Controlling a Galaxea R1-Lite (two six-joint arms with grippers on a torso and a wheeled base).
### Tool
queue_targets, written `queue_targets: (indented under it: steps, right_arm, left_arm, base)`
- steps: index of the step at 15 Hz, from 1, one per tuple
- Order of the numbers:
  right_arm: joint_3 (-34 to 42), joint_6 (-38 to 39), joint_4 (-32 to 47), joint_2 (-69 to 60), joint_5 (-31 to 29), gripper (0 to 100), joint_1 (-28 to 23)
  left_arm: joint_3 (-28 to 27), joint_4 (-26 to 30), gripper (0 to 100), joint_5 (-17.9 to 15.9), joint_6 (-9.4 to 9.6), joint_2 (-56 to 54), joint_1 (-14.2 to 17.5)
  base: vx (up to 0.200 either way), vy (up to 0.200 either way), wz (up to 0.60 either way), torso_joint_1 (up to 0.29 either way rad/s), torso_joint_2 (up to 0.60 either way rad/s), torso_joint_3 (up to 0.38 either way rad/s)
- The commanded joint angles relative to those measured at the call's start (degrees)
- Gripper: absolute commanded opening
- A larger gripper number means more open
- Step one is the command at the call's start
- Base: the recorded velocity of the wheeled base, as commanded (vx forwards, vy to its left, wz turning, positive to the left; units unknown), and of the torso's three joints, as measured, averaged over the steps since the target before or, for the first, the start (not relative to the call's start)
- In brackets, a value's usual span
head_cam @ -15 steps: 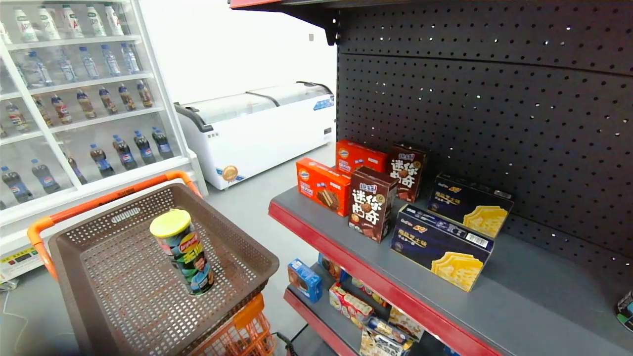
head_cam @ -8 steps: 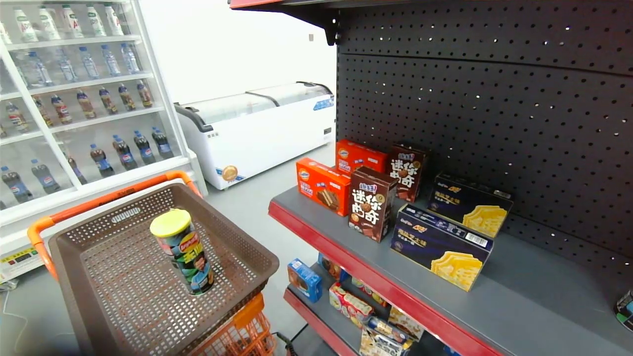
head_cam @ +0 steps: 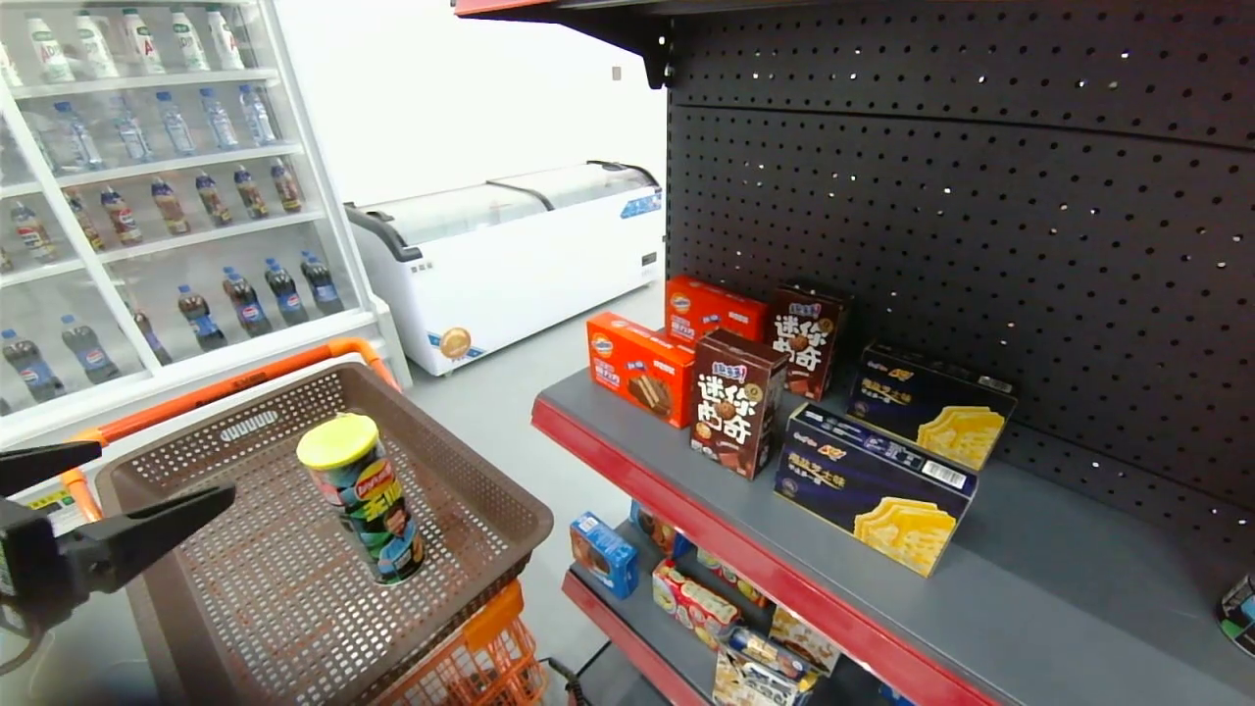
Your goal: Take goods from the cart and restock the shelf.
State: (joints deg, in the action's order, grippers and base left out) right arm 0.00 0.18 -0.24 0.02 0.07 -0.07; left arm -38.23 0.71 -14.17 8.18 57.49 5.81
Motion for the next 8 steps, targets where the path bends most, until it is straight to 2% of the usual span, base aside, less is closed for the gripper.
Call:
queue_targets:
  steps: [1,2,3,4,5,7,8]
  right_arm:
    - [0.0,0.0,0.0,0.1,0.0,100,0.0]
    - [0.0,0.0,0.0,0.1,0.0,100,0.0]
    - [0.0,0.0,0.0,0.1,0.0,100,0.0]
    - [0.0,0.0,0.0,0.1,0.0,100,0.0]
    - [0.0,0.0,0.0,0.1,0.0,100,0.0]
    - [0.0,0.0,0.0,0.1,0.0,100,0.0]
    - [0.0,0.0,0.0,0.1,0.0,100,0.0]
  left_arm:
    - [3.2,-1.8,100,-6.5,9.75,13.0,10.6]
    - [4.0,-2.6,100,-8.5,10.89,13.6,11.4]
    - [7.6,-7.3,100,-11.1,11.42,15.4,11.8]
    - [9.5,-10.8,100,-11.2,11.07,16.3,11.9]
    - [13.4,-17.6,100,-11.4,10.98,18.9,12.3]
    - [16.6,-23.9,100,-11.4,10.98,21.3,12.8]
    - [19.2,-30.0,100,-11.4,11.07,24.1,14.0]
  base:
    - [0.000,0.000,0.00,0.000,0.00,0.000]
    - [0.000,0.000,0.00,0.000,0.00,0.000]
    - [0.000,0.000,0.00,0.000,0.00,0.000]
    - [0.000,0.000,0.00,0.000,0.00,0.000]
    - [0.000,0.000,0.00,0.000,0.00,0.000]
    - [0.000,0.000,0.00,0.000,0.00,0.000]
    - [0.000,0.000,0.00,0.000,0.00,0.000]
